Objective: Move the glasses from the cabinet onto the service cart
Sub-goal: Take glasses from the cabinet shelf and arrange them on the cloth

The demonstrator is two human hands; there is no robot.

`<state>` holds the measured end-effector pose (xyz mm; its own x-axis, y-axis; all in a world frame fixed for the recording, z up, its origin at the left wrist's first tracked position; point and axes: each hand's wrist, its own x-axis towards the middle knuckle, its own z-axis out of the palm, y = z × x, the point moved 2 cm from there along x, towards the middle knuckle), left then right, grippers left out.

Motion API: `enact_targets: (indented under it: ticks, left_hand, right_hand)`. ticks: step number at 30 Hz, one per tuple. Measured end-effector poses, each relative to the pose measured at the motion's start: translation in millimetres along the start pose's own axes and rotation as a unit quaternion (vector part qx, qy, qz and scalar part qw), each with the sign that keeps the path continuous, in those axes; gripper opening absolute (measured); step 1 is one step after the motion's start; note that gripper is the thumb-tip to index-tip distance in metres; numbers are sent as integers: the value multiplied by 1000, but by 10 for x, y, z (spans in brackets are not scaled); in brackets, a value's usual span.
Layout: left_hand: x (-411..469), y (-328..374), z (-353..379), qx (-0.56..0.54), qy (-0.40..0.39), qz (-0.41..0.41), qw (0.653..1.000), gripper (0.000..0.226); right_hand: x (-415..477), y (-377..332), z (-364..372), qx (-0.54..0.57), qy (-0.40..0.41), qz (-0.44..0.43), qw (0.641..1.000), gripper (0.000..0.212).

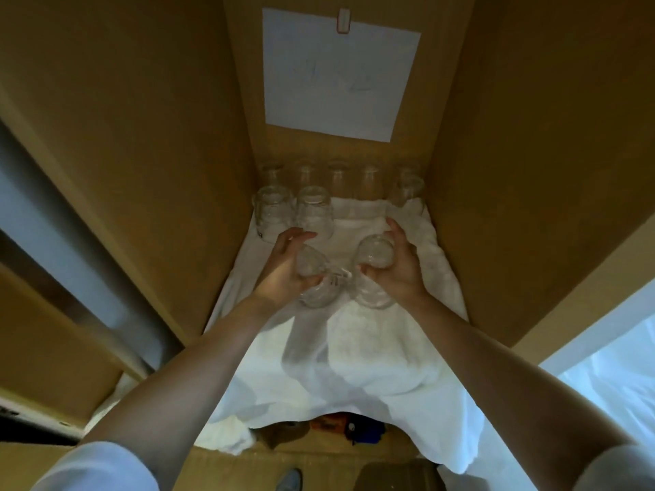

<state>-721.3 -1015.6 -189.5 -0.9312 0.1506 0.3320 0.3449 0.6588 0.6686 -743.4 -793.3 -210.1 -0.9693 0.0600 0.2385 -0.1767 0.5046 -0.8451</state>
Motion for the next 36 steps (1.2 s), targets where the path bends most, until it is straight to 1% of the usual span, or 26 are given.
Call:
enact_targets:
  ticks: [2,3,5,8,10,12,14,16,18,20,22,24,26,28,29,31,34,35,36]
  left_hand:
    - [39,15,99,8,-19,-16,1000,84]
    - [46,29,150,14,-17,-25,999,86]
    - [15,-14,281,13,14,-33,999,87]
    - [-88,-140,447,-79,59,-92,991,93]
    - [-125,-176,484,-119,39,-110,986,102]
    - [-127,-201,460,-135,-17,-121,983,106]
    - [-111,-252,389,-153,-63,-115,980,111]
    - [-95,-315,330,-186,-73,-119,973,119]
    - [-64,-385,336,-209,-57,-151,965,123]
    - [-47,-405,378,-232,-25,-160,959,121]
    - [-60,-416,430,-228,5,-158,961,108]
    - [-109,-405,471,-192,37,-173,965,96]
    - [-128,-391,512,-166,121,-200,958,100]
    - [-91,-325,515,-163,207,-252,931,104]
    - [-40,-296,524,-165,219,-279,920,105]
    - [64,-223,547,-173,198,-295,918,105]
    - [64,-135,617,-199,164,-253,932,107]
    - [18,-177,622,-207,146,-258,932,107]
    - [-32,-327,652,-215,120,-243,938,107]
  right_hand:
    - [-17,61,23,-28,-21,-30,999,99]
    - [-24,108,21,-30,-23,-25,999,99]
    - [-60,193,14,-2,-20,18,1000,98]
    - [-182,303,78,73,-15,56,996,99]
    - [-283,376,123,92,-10,69,993,103]
    - [-347,468,151,83,-6,70,994,94]
    - [-359,522,143,67,0,64,996,86]
    - [-349,552,146,58,1,67,996,85]
    - [-340,572,166,53,3,79,995,85]
    - [-334,563,191,45,26,96,994,88]
    - [-328,523,221,34,55,109,992,95]
    - [-315,475,241,30,70,124,989,93]
    - [-300,435,235,34,64,140,987,88]
    - [-285,434,221,13,71,127,989,92]
    - [-280,450,217,3,74,124,990,97]
    - [-280,496,221,-4,72,130,989,100]
    - [-293,520,244,-15,63,134,989,97]
    - [-294,548,258,-18,62,134,989,100]
    - [-299,561,271,-20,60,136,989,104]
